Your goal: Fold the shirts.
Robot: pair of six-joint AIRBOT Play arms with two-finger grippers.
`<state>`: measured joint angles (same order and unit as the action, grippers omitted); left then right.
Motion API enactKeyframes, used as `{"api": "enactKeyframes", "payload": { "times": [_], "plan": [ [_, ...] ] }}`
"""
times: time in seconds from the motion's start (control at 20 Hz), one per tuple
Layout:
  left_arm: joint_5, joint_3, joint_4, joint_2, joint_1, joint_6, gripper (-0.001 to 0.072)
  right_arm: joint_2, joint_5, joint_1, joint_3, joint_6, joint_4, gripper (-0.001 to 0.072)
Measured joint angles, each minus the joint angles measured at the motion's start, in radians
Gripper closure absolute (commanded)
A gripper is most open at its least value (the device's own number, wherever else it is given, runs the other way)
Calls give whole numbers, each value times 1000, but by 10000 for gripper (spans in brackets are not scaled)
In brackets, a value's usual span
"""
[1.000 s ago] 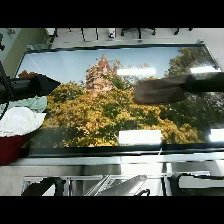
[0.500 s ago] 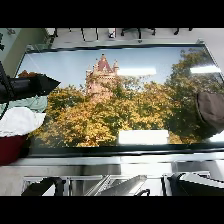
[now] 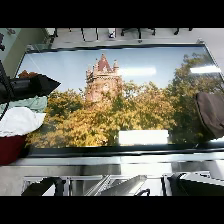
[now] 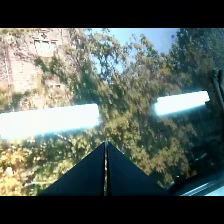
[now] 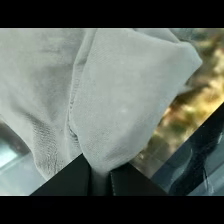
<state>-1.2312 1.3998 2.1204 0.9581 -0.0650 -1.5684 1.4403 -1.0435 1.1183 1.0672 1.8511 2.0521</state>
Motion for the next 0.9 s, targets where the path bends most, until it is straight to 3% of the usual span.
{"api": "enactKeyframes", "payload": {
  "times": [0.05,0.1,0.15,0.2,0.25,0.4,0.6,0.65,0.75,0.8,0.9],
  "plan": [
    [2,0,0,0,0,0,685,-1,3,2,0,2,-4,686],
    [3,0,0,0,0,0,685,-2,10,3,0,2,-12,640],
    [4,0,0,0,0,0,685,-3,16,5,1,2,-14,387],
    [4,0,0,0,0,0,685,-4,15,5,2,2,-21,224],
    [5,0,0,0,0,0,685,-5,6,6,2,-2,-22,218],
    [7,0,0,0,0,0,685,-23,-76,16,3,-92,-64,227],
    [8,0,0,0,0,0,685,-137,-194,29,23,-261,-250,227],
    [8,0,0,0,0,-1,685,-184,-208,31,30,-297,-289,257],
    [14,0,0,0,0,-1,685,-285,-210,24,39,-343,-302,641],
    [19,0,0,0,0,-1,685,-332,-200,11,40,-352,-270,685],
    [23,0,0,0,0,-3,685,-412,-183,-49,43,-335,-154,686]
  ]
}}
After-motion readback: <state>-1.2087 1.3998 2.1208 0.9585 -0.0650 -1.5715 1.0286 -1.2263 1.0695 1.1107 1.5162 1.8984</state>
